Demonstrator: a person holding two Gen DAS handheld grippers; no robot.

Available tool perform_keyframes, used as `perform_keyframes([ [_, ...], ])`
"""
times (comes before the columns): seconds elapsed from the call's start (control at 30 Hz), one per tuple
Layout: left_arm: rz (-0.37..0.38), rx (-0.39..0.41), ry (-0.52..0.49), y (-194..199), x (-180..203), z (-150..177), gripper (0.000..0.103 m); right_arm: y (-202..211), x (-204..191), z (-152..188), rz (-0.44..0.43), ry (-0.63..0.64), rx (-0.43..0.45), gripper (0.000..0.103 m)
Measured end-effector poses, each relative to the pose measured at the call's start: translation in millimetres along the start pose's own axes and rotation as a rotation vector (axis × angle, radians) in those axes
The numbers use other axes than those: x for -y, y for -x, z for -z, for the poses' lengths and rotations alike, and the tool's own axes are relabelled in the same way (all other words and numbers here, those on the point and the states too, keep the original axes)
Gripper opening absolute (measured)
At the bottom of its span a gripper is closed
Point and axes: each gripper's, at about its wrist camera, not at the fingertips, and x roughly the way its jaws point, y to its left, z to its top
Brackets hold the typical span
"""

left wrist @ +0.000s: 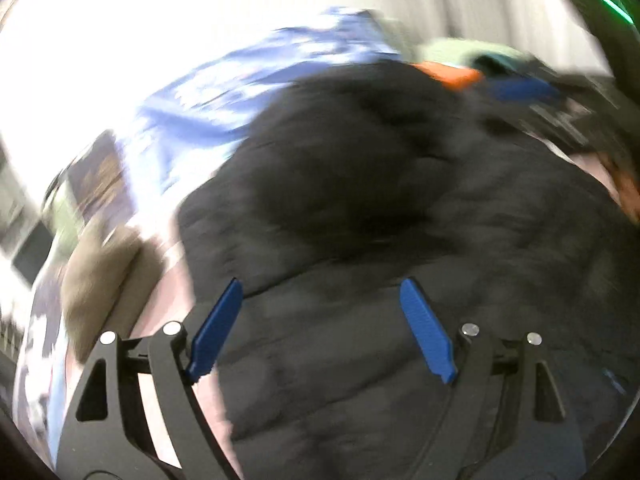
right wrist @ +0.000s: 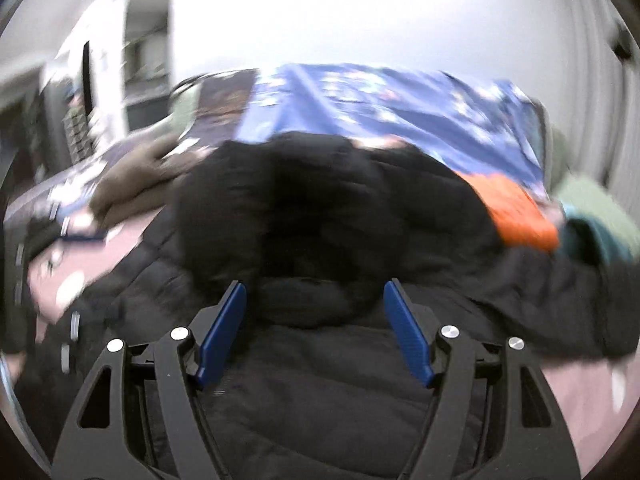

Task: Fold large clothes

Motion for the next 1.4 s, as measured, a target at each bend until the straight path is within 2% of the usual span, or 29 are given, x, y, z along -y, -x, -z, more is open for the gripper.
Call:
perform_keyframes([
  [0.07, -0.048, -0.026, 0.115, -16, -32, 2, 0.062, -2, -26, 1, -0.019, 0.082, 0.013, 0.072],
  [0.13, -0.011, -0.056, 0.252, -39, -66, 1, 0.028, -6, -57, 3, -0.043, 0.184, 0.018, 0.072],
  [0.2, 0.053, -0.057, 0.342, -56, -86, -3, 0.018, -14, -89, 5, -0.05, 0.302, 0.021, 0.072],
  [0.27, 0.12, -0.035, 0.39, -78, -97, -14, 0.017, -24, -111, 7, -0.036, 0.385, 0.025, 0.071],
  [0.33, 0.165, -0.026, 0.385, -100, -97, -26, 0.017, -43, -132, 4, -0.003, 0.444, 0.012, 0.071],
  [0.4, 0.134, -0.053, 0.38, -121, -96, -28, 0.017, -64, -144, -3, 0.014, 0.455, -0.005, 0.066],
  [0.5, 0.158, -0.097, 0.453, -144, -105, -11, 0.017, -93, -158, -12, 0.022, 0.481, -0.037, 0.052],
  [0.57, 0.229, -0.098, 0.556, -152, -121, 10, 0.017, -113, -168, -12, 0.063, 0.539, -0.07, 0.037],
  [0.6, 0.253, -0.096, 0.592, -151, -128, 14, 0.017, -122, -172, -10, 0.089, 0.564, -0.081, 0.034],
  [0.63, 0.279, -0.086, 0.633, -149, -137, 18, 0.017, -131, -175, -8, 0.136, 0.596, -0.089, 0.031],
  [0.67, 0.285, -0.079, 0.642, -148, -141, 20, 0.017, -141, -178, -6, 0.233, 0.651, -0.087, 0.029],
  [0.7, 0.282, -0.079, 0.635, -148, -141, 21, 0.017, -146, -177, -4, 0.304, 0.681, -0.081, 0.029],
  [0.77, 0.265, -0.087, 0.598, -147, -135, 20, 0.017, -149, -164, -6, 0.512, 0.706, -0.046, 0.03],
  [0.8, 0.257, -0.088, 0.581, -147, -130, 19, 0.017, -142, -145, -13, 0.588, 0.647, -0.038, 0.03],
  [0.87, 0.235, -0.083, 0.534, -143, -121, 14, 0.017, -124, -105, -23, 0.653, 0.486, -0.065, 0.034],
  [0.93, 0.222, -0.08, 0.509, -141, -118, 13, 0.018, -99, -45, -28, 0.717, 0.265, -0.119, 0.038],
  [0.97, 0.216, -0.077, 0.499, -141, -118, 11, 0.019, -85, -7, -26, 0.741, 0.123, -0.155, 0.038],
  [1.03, 0.205, -0.067, 0.482, -137, -114, 10, 0.027, -67, 43, -17, 0.719, -0.09, -0.21, 0.038],
  [1.07, 0.195, -0.057, 0.474, -133, -112, 9, 0.03, -53, 74, -10, 0.676, -0.251, -0.233, 0.038],
  [1.1, 0.187, -0.049, 0.468, -131, -112, 9, 0.034, -44, 86, -4, 0.621, -0.342, -0.224, 0.038],
  [1.17, 0.174, -0.019, 0.451, -123, -109, 5, 0.037, -25, 105, 5, 0.423, -0.5, -0.167, 0.039],
  [1.2, 0.176, 0.002, 0.44, -117, -107, 3, 0.039, -22, 108, 3, 0.349, -0.527, -0.143, 0.041],
  [1.23, 0.177, 0.015, 0.432, -114, -107, 1, 0.042, -19, 108, 1, 0.257, -0.559, -0.113, 0.049],
  [1.27, 0.175, 0.027, 0.423, -111, -105, 0, 0.043, -20, 107, -2, 0.189, -0.579, -0.091, 0.068],
  [1.33, 0.17, 0.036, 0.413, -107, -103, -2, 0.045, -30, 99, -13, 0.117, -0.587, -0.064, 0.089],
  [1.37, 0.174, 0.038, 0.412, -107, -102, -2, 0.045, -41, 92, -21, 0.104, -0.573, -0.07, 0.094],
  [1.4, 0.18, 0.038, 0.414, -106, -102, -2, 0.046, -58, 88, -28, 0.121, -0.534, -0.113, 0.095],
])
